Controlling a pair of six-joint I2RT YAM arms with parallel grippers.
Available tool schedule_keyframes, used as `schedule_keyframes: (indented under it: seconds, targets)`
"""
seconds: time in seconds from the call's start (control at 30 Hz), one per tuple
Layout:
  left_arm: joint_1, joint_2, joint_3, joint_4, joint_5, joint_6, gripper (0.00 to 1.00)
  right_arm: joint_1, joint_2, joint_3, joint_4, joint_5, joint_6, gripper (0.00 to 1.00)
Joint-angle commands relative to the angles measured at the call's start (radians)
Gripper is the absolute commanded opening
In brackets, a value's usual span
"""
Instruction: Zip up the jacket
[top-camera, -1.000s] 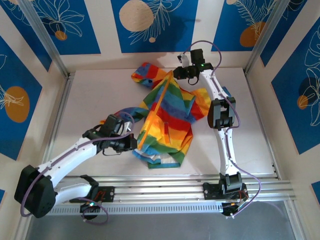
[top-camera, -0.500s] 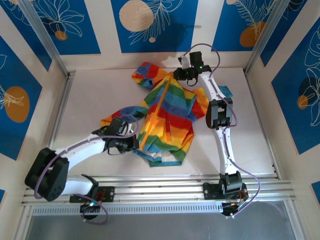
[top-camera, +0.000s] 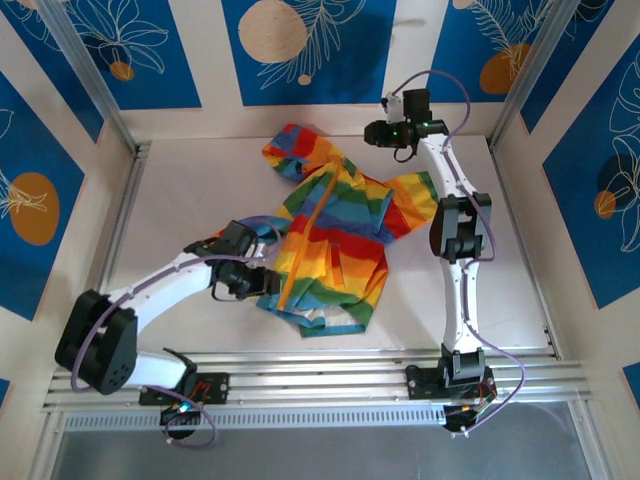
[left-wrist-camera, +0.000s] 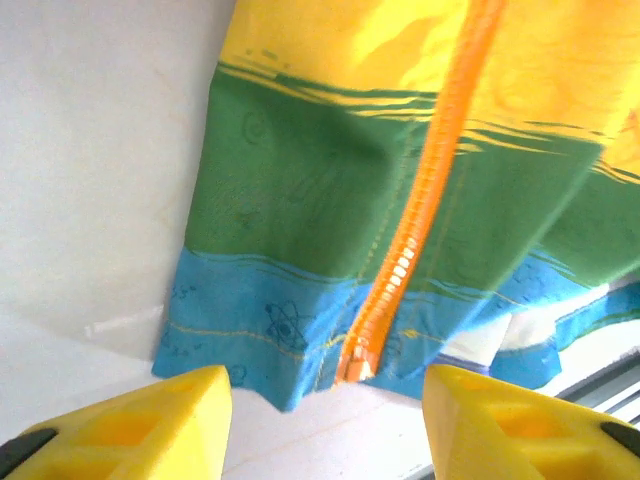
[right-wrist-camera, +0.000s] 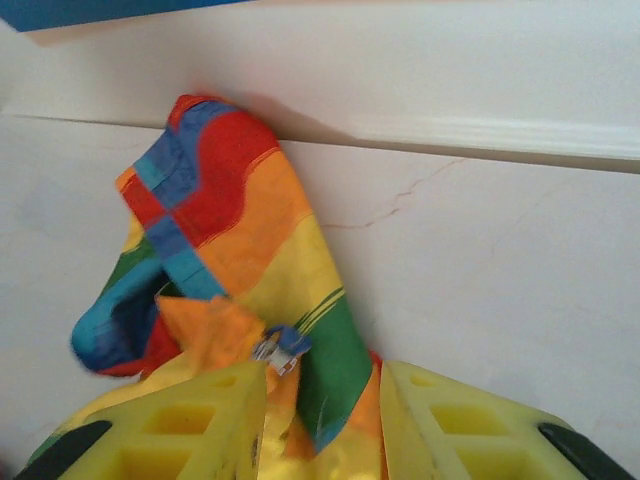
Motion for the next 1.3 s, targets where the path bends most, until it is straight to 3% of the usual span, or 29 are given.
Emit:
schedule_keyframes:
  seconds: [0.0,0.2,0.37,0.43,0.5,0.6,0.7,0.83,0.93,1.03,1.13,1.27]
  targets:
    - [0.031,-0.084,0.06,-0.141,-0.065,0.113,0.54,0.029,-0.192,-0.215,0.094,0.009,-0.015,0.39]
    - [0.076,-0.151,0.151,-0.141,-0.178,0.212,0.59,0.051,-0.43,-0.55,0.167,0.043,-0.033,0.44]
    - [0.103,-0.143,0.231,-0.094,-0.287,0.308,0.71,0.053,-0.644,-0.82,0.213,0.061,-0.025,0.5]
    - [0.113,-0.127,0.283,-0.096,-0.324,0.36,0.75,0.055,-0.726,-0.898,0.206,0.067,-0.031,0.59]
    - [0.119,-0.11,0.33,-0.105,-0.357,0.424,0.76,0.053,-0.801,-0.965,0.199,0.087,-0.036,0.61]
    - [0.124,-0.1,0.356,-0.078,-0.484,0.505,0.84,0.052,-0.921,-1.084,0.221,0.138,-0.059,0.64]
    - [0.127,-0.12,0.295,0.068,-0.671,0.594,1.0,0.044,-1.03,-1.227,0.306,0.187,-0.089,0.68]
    - [0.133,-0.177,0.113,0.402,-0.785,0.76,1.0,0.005,-1.127,-1.398,0.466,0.26,-0.053,0.82]
    - [0.157,-0.204,-0.001,0.576,-0.768,0.789,1.0,-0.029,-1.153,-1.51,0.595,0.299,-0.021,0.99]
    - [0.199,-0.212,-0.107,0.716,-0.728,0.742,1.0,-0.055,-1.159,-1.612,0.732,0.296,-0.033,0.99]
    - [0.26,-0.195,-0.218,0.845,-0.592,0.679,1.0,-0.071,-1.183,-1.752,0.92,0.299,-0.029,0.99]
    - [0.296,-0.105,-0.27,0.909,-0.487,0.567,1.0,-0.079,-1.186,-1.825,1.004,0.314,-0.049,0.99]
